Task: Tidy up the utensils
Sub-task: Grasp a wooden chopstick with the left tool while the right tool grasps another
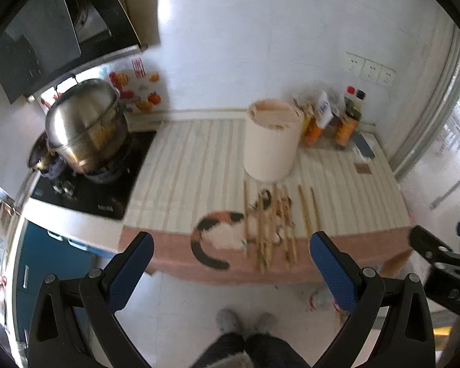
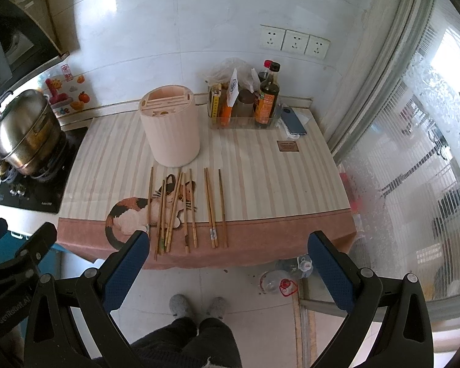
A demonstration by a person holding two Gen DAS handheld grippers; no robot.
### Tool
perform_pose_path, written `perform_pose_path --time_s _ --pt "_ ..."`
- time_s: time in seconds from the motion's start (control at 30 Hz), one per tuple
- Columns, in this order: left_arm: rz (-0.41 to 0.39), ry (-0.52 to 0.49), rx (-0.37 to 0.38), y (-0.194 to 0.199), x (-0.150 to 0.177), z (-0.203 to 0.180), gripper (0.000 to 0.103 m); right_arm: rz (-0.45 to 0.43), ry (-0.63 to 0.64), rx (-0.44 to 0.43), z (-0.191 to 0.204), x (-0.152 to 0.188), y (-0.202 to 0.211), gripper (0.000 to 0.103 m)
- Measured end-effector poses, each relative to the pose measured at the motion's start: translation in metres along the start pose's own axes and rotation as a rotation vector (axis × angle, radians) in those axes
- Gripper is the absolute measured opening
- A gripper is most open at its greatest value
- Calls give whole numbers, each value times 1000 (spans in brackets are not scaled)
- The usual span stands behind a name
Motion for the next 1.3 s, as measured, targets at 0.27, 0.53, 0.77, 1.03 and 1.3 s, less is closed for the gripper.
perform_pose_path --time_s 0.27,0.53,0.77,1.03,1.3 --pt "-14 -50 -49 -86 4 23 103 -12 -88 55 -3 4 -61 103" --pt "150 -47 -58 -197 29 31 103 97 -131 108 -22 37 -159 89" --pt "334 -42 -11 -286 55 4 100 268 -138 49 -43 67 -262 52" --pt "535 -12 -12 -372 82 -23 51 426 -108 -29 -45 72 -369 47" --pt "578 25 -31 -402 91 -27 44 535 3 -74 -23 75 -429 47"
Point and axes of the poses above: each gripper's, at about its wrist camera, not at the fingertips, and y roughly against the way its jaws point, z to its left, x to its underside, the point moved 2 cm from there along -y, roughly the way its jaws point, and after that the axes turned 10 degrees about -z, right-handed, at the moved point
